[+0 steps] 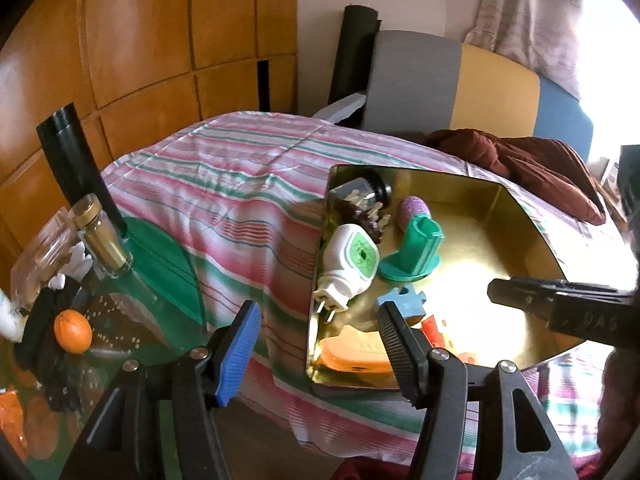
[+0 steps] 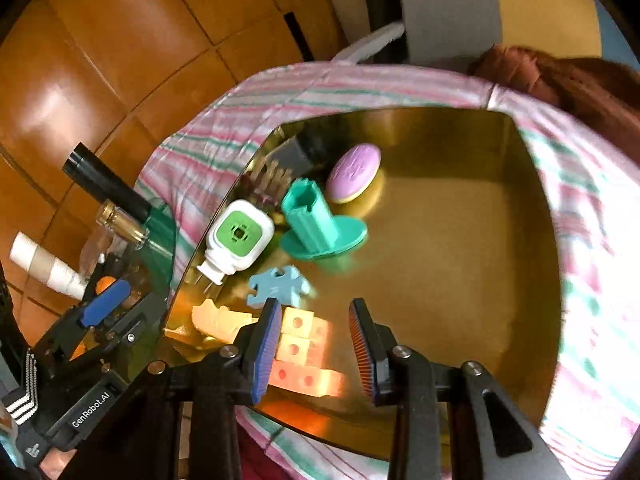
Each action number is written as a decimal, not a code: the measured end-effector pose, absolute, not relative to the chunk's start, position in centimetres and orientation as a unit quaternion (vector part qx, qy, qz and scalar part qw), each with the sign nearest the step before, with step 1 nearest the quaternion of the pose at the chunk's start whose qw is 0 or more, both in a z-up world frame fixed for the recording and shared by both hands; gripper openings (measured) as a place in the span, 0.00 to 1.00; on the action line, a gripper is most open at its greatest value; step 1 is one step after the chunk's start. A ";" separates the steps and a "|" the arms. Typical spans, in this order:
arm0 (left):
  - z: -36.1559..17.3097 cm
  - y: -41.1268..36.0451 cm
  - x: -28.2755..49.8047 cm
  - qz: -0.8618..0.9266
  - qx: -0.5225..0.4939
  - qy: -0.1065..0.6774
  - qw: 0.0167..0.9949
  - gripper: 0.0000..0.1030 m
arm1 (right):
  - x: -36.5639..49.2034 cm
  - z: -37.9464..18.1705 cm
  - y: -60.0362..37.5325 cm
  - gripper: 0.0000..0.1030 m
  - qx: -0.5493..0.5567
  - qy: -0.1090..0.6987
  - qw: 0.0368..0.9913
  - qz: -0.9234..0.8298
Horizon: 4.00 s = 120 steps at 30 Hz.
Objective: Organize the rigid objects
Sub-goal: 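Carry the orange cube blocks to the gold tray and release them with the right tool, then move both open tools back toward the red pieces on the bed, then grasp the red cylinder with the left tool while the right tool grasps the red puzzle piece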
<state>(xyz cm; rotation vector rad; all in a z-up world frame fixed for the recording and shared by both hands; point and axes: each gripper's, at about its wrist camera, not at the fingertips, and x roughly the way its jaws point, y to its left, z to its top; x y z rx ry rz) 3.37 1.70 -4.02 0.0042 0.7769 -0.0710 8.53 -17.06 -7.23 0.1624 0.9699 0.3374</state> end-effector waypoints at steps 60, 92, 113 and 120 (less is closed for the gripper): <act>-3.0 -21.4 -0.4 -0.262 0.158 0.374 0.876 0.63 | -9.1 -9.4 -63.7 0.35 0.381 0.338 0.794 -0.332; -6.8 -40.3 -2.0 -0.413 0.179 0.437 0.778 0.63 | -13.2 -10.1 -66.4 0.35 0.477 0.272 0.750 -0.368; -10.0 -56.5 0.3 -0.423 0.114 0.527 0.728 0.53 | -12.4 -11.2 -66.7 0.35 0.519 0.273 0.741 -0.326; -11.0 -57.8 0.4 -0.437 0.110 0.517 0.728 0.54 | -12.3 -11.7 -66.9 0.35 0.525 0.277 0.734 -0.330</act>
